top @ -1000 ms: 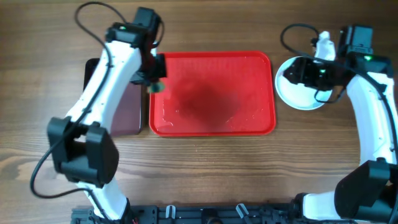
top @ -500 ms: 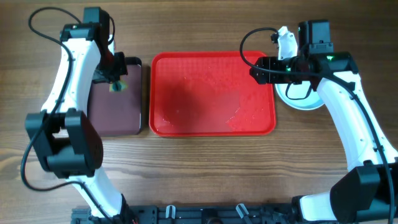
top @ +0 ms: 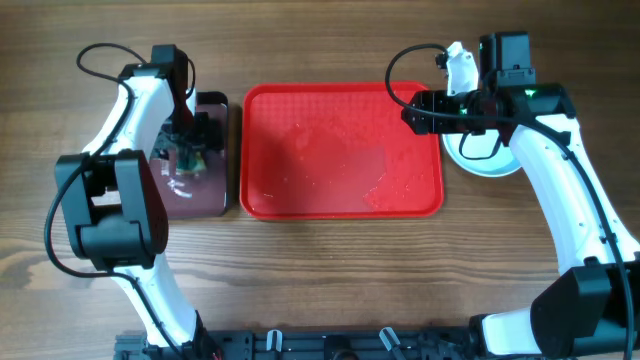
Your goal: Clean dirty plates on tray and stack at the side
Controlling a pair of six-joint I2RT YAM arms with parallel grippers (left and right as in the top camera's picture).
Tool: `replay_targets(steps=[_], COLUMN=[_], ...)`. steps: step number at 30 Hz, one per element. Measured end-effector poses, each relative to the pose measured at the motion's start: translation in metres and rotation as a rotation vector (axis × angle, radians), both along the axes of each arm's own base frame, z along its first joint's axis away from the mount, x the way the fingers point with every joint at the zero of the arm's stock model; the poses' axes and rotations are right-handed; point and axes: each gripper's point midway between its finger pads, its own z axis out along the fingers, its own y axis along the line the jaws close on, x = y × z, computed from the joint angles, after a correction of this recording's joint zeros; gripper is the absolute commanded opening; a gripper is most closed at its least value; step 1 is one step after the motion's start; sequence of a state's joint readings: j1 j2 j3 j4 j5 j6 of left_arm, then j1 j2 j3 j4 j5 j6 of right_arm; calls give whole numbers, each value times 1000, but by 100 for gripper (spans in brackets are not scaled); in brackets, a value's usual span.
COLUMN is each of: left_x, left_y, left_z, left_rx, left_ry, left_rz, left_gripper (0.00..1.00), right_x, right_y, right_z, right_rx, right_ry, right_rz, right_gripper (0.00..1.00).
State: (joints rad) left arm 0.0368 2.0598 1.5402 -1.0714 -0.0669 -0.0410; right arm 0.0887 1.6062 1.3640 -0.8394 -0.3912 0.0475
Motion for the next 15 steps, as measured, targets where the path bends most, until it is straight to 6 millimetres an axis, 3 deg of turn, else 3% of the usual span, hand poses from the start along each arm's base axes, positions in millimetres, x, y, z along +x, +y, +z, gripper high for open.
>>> replay_targets(steps=[4, 7, 12, 15], left_x=[9, 25, 40, 36], left_y=[0, 1, -4, -8], left_z=[35, 85, 151, 184], left_rx=[0, 2, -23, -43], left_ry=[-2, -61, -211, -296], left_rz=[0, 0, -3, -6], left_gripper=[100, 100, 100, 100], right_x=[2, 3, 3, 2], right_y=[0, 0, 0, -1], right_z=[1, 2, 2, 27], right_rx=[1, 1, 1, -1], right_ry=[-11, -14, -16, -77], right_rz=[0, 0, -1, -1], right_gripper=[75, 76, 76, 82])
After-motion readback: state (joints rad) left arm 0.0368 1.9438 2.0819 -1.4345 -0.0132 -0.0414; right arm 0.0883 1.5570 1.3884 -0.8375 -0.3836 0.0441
